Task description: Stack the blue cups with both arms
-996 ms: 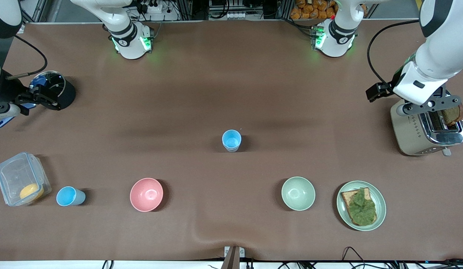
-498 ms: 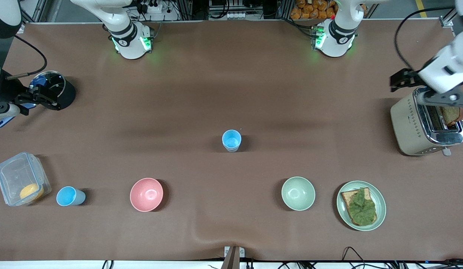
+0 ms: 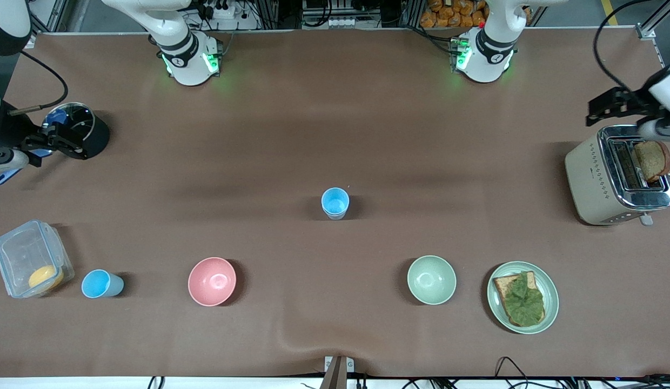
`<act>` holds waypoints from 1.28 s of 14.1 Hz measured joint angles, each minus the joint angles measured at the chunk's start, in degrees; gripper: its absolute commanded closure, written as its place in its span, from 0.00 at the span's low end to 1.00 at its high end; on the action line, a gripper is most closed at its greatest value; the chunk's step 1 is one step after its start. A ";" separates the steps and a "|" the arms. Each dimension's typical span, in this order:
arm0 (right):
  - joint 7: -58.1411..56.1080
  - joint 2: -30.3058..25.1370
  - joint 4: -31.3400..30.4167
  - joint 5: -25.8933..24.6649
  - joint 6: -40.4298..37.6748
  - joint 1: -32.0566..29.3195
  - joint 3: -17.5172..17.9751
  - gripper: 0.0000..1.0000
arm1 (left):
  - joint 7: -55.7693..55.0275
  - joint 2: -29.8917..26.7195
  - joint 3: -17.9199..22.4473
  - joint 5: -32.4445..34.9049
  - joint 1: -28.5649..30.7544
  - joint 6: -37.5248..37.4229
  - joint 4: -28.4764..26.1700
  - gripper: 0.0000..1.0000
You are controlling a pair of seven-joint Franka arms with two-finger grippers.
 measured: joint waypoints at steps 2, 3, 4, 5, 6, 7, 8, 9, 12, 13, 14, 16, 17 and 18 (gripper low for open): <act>0.00 0.00 0.00 0.00 0.00 0.00 0.00 0.00 | 0.01 -0.08 0.69 0.00 -0.06 -0.89 0.64 0.00; 0.00 0.00 0.00 0.00 0.00 0.00 0.00 0.00 | 0.01 -0.07 0.65 0.00 -0.24 -1.15 0.70 0.00; 0.00 0.00 0.00 0.00 0.00 0.00 0.00 0.00 | 0.01 -0.06 0.57 0.00 -0.52 -1.24 0.70 0.00; 0.00 0.00 0.00 0.00 0.00 0.00 0.00 0.00 | 0.01 -0.05 0.49 0.00 -0.79 -1.24 0.70 0.00; 0.00 0.00 0.00 0.00 0.00 0.00 0.00 0.00 | -0.05 -0.05 0.48 -0.02 -1.05 -1.25 0.70 0.00; 0.00 0.00 0.00 0.00 0.00 0.00 0.00 0.00 | -0.21 0.00 0.47 -0.12 -1.27 -1.25 0.70 0.00; 0.00 0.00 0.00 0.00 0.00 0.00 0.00 0.00 | -0.45 0.10 0.31 -0.27 -1.43 -1.25 0.72 0.00; 0.00 0.00 0.00 0.00 0.00 0.00 -0.01 0.00 | -1.16 0.27 -0.25 -0.37 -1.57 -1.25 0.83 0.00; 0.00 0.00 0.00 0.00 0.00 -0.01 -0.02 0.00 | -4.72 1.36 -3.05 -0.41 -2.12 -1.15 2.01 0.00; 0.00 0.00 0.00 0.00 0.00 -0.01 -0.02 0.00 | -5.15 1.89 -3.78 -0.41 -2.23 -1.03 2.45 0.00; 0.00 0.00 0.00 0.00 -0.01 -0.01 -0.02 0.00 | -5.36 2.37 -4.15 -0.41 -2.33 -0.56 2.76 0.00; 0.00 0.00 0.00 0.00 -0.02 -0.01 -0.02 0.00 | -5.39 2.94 -4.26 -0.41 -2.39 0.84 3.03 0.00; 0.00 0.00 0.00 0.00 -0.03 -0.01 -0.02 0.00 | -5.39 3.08 -4.22 -0.41 -2.39 1.20 3.06 0.00; 0.00 0.00 0.00 0.00 -0.03 -0.01 -0.02 0.00 | -5.39 3.20 -4.19 -0.41 -2.38 1.46 3.07 0.00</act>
